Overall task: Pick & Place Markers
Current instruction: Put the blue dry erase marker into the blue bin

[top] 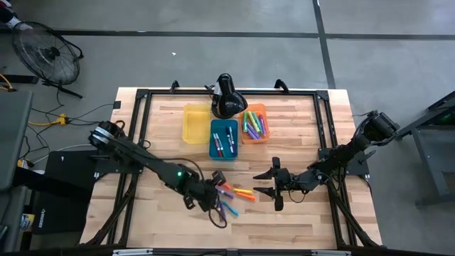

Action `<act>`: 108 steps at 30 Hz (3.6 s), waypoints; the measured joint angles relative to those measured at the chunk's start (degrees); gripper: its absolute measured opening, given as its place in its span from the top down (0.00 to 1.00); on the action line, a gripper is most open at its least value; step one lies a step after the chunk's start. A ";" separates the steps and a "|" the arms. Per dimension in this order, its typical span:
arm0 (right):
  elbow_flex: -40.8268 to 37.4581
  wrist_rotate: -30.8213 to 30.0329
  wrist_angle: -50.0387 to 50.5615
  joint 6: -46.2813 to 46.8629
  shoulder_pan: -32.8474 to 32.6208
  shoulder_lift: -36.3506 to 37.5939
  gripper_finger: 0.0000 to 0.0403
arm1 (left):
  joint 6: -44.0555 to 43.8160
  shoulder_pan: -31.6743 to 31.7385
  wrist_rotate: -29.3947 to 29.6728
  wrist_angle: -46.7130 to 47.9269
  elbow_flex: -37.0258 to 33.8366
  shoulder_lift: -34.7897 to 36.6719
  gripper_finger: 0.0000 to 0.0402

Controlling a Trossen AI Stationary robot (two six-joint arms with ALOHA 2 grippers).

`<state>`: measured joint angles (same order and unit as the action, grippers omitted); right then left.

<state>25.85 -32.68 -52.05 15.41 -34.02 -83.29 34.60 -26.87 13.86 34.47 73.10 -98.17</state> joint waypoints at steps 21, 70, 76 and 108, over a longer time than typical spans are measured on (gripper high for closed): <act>0.00 0.28 1.86 1.28 0.00 0.00 0.56 | -0.33 1.55 -3.03 2.87 0.07 -4.60 0.93; -0.02 0.57 5.14 2.59 0.02 0.02 0.56 | 10.04 11.49 -10.88 -0.56 0.11 -10.76 0.62; -0.02 0.57 5.24 2.59 0.02 0.02 0.56 | 10.08 11.49 -11.55 -0.86 0.22 -12.81 0.62; -0.02 0.94 5.97 3.88 0.00 0.00 0.56 | 2.44 11.00 -13.91 3.16 0.28 -15.74 0.71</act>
<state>25.82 -31.75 -46.09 19.29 -34.02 -83.29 37.04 -15.87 -0.05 37.63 73.38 -113.91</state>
